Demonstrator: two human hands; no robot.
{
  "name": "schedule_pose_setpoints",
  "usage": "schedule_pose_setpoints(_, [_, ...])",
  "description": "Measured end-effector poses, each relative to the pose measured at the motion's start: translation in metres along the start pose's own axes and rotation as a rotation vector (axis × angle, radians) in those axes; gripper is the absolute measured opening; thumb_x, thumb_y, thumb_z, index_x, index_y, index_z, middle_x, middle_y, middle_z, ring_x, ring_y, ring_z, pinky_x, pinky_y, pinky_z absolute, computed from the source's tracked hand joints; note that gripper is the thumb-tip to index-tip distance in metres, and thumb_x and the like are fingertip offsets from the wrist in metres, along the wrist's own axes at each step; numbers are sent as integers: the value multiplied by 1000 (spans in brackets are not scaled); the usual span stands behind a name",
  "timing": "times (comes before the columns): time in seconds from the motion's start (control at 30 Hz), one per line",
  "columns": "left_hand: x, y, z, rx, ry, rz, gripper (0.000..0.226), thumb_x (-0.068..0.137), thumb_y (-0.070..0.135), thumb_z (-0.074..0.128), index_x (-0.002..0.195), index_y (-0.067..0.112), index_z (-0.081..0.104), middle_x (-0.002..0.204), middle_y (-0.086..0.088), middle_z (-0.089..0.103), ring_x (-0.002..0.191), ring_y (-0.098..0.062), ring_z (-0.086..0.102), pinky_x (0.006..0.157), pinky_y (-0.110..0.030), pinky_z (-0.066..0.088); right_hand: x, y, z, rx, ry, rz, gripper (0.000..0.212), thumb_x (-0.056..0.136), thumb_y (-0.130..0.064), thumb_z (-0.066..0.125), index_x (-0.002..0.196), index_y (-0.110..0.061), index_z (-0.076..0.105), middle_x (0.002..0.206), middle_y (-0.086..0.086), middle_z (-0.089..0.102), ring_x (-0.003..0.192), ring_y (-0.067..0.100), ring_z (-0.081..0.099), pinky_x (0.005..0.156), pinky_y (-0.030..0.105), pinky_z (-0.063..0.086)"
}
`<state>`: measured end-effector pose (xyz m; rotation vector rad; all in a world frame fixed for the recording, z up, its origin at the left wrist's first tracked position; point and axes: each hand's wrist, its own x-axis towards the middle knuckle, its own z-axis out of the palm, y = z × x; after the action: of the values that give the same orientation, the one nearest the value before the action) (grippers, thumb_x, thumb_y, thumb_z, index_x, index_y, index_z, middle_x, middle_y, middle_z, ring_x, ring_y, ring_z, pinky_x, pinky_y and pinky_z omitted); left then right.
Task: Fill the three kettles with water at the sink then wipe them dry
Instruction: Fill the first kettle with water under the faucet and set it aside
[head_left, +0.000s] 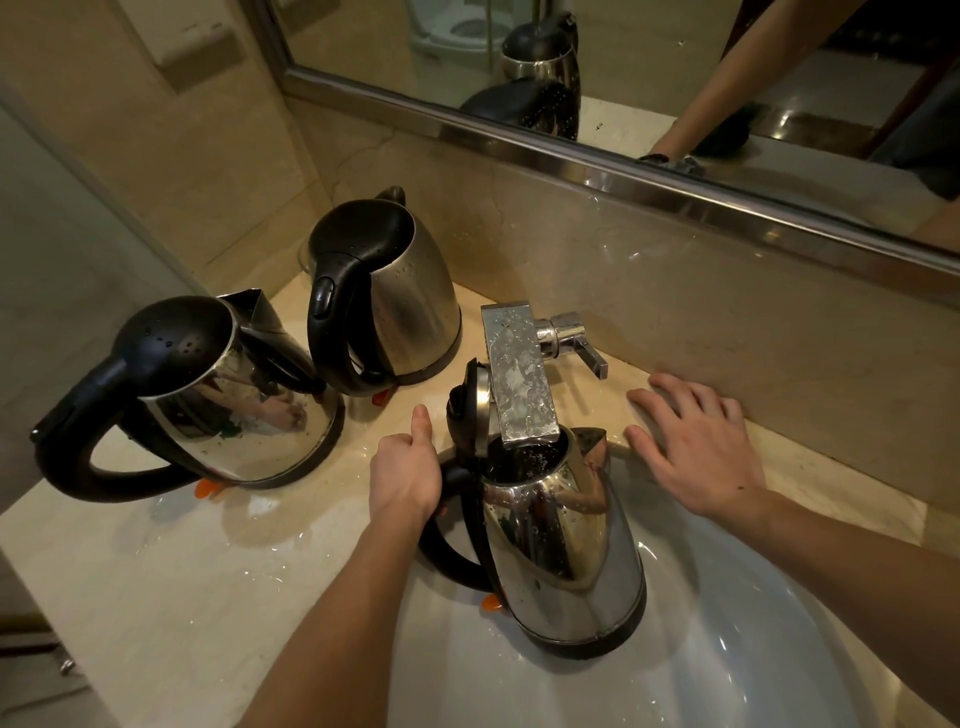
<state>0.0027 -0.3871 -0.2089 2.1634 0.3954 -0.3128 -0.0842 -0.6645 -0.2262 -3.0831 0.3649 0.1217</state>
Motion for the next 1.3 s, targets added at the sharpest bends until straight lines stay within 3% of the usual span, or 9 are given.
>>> schedule_pose_setpoints(0.37, [-1,1,0,12,-2,2,59,104,52,27,65,11,44,66,-9,51,63,-20,52,59,-30,37,0,0,0,6,2,-5,60,92,-62,12,137,-37,42,149,-3,39,133,22,34,102,43,31])
schedule_pose_setpoints(0.5, [-1,0,0,2,2,0,59,104,53,28,65,11,45,65,-8,51,62,-21,51,65,-34,39,0,1,1,4,4,-4,58,92,-61,14,137,-37,42,149,-3,39,133,21,33,102,43,31])
schedule_pose_setpoints(0.7, [-3,3,-1,7,4,13,58,104,51,29,64,12,43,63,-7,48,59,-18,47,57,-31,35,1,1,1,0,3,-5,57,92,-61,14,137,-37,42,149,-3,39,133,22,33,101,43,31])
schedule_pose_setpoints(1.3, [-2,2,0,-2,-2,-11,58,104,52,27,67,12,45,66,-8,51,64,-20,52,67,-34,38,0,0,1,3,20,-9,59,93,-61,15,136,-35,45,147,-1,42,131,23,36,99,44,33])
